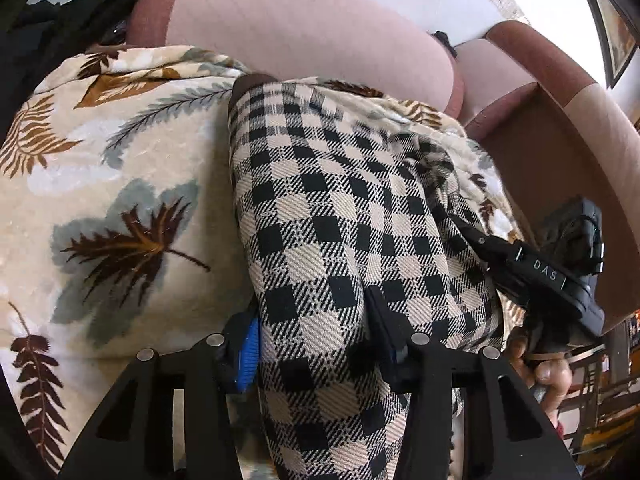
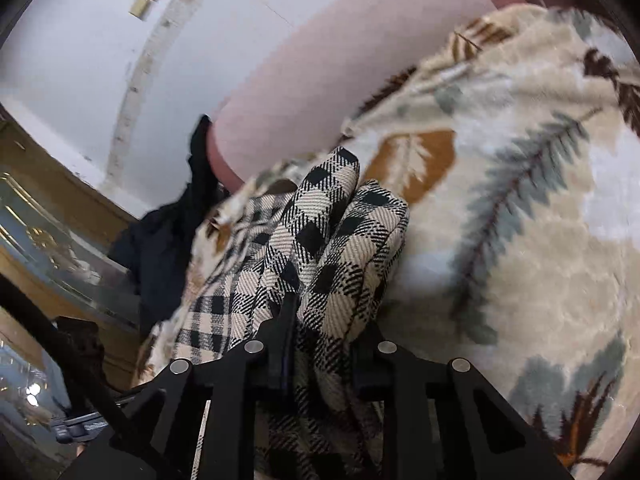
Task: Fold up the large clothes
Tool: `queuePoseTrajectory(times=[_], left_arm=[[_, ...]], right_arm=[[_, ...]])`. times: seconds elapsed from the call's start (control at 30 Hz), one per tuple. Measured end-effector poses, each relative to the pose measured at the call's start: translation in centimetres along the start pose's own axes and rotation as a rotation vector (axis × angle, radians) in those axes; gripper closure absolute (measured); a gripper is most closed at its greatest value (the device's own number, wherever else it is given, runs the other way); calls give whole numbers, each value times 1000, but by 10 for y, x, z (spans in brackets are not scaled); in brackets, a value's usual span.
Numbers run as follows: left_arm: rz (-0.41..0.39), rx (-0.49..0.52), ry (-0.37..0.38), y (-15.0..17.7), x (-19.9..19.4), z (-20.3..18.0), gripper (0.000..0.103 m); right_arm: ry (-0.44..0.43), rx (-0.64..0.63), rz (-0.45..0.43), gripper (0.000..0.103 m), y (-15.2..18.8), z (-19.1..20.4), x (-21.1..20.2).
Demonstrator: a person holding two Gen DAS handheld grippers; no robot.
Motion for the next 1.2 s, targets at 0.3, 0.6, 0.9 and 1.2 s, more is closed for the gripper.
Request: queuePoseTrajectory(times=[0.3,0.6,0.9,1.2], left_arm=[[16,-26,-88,38,2,11,38],[-56,-28,-147,91,-36,5,38],[-97,28,-254,121,-54,17,35],[-134,-17,-304,150,-77,27,35]], right_arm=[[213,23,-69,70,-3,-32,-29],[-12,-135,91,70,38,39,-6],[366,-23,29,99,35,-28,-15],[153,-191,-23,66,59,55,-47]])
Point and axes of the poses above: each gripper's, at about its wrist camera, not at the fingertips, and x roughly the way its jaws point, z to its left, y to its underside, the point moved 6 cm from there along x, roughly the way its jaws point, and after that the axes turned 3 degrees about -y, right-handed, at the moved point
